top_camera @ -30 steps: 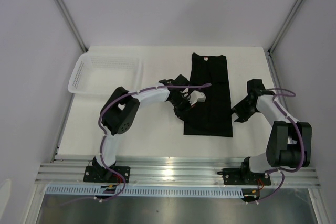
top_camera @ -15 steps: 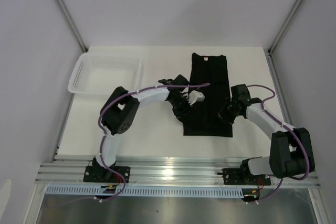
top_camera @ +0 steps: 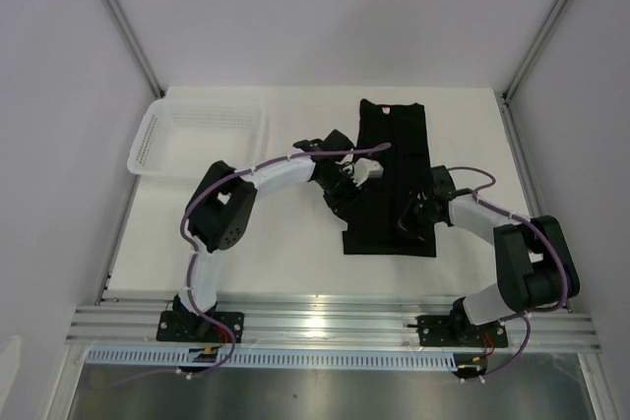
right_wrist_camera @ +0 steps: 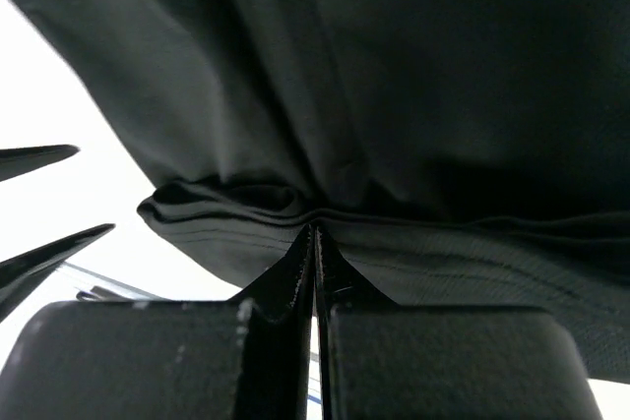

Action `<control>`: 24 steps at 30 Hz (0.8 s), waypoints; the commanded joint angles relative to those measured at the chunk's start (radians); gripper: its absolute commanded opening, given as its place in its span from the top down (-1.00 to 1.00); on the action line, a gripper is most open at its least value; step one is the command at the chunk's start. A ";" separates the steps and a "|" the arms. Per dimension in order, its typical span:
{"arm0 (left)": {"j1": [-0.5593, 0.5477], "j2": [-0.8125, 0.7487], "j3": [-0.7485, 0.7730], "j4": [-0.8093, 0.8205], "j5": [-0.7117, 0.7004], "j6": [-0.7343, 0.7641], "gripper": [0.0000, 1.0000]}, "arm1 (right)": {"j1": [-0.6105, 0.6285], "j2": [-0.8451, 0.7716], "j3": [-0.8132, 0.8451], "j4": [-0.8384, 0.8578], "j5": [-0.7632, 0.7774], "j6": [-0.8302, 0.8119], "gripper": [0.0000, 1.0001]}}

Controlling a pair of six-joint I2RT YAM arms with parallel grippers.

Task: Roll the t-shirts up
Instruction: Roll the tshirt

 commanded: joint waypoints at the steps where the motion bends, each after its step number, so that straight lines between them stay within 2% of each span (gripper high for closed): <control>1: 0.011 -0.052 0.095 -0.035 -0.004 0.029 0.11 | -0.008 0.029 0.005 -0.007 0.038 -0.008 1.00; 5: 0.003 -0.076 0.086 -0.084 0.059 0.050 0.16 | -0.031 0.030 0.000 -0.011 0.072 0.014 1.00; 9: 0.011 -0.058 0.081 -0.154 0.038 -0.022 0.06 | -0.051 -0.029 0.022 -0.039 0.095 0.008 1.00; 13: 0.012 -0.070 0.024 -0.133 0.007 -0.042 0.00 | -0.054 -0.107 0.103 -0.103 0.096 -0.043 0.94; 14: 0.014 -0.070 0.020 -0.135 0.002 -0.042 -0.01 | -0.058 -0.121 0.120 -0.120 0.112 -0.053 0.91; 15: 0.013 -0.070 0.017 -0.133 0.005 -0.043 -0.02 | -0.063 -0.131 0.136 -0.145 0.135 -0.058 0.78; 18: 0.011 -0.072 0.010 -0.118 0.047 -0.043 -0.05 | -0.096 -0.144 0.137 -0.188 0.155 -0.072 0.68; 22: 0.006 -0.037 0.027 -0.125 0.061 -0.068 -0.07 | -0.172 -0.127 0.115 -0.281 0.239 -0.086 0.32; 24: 0.005 -0.020 0.018 -0.118 0.065 -0.081 -0.07 | -0.202 -0.130 0.108 -0.313 0.270 -0.101 0.20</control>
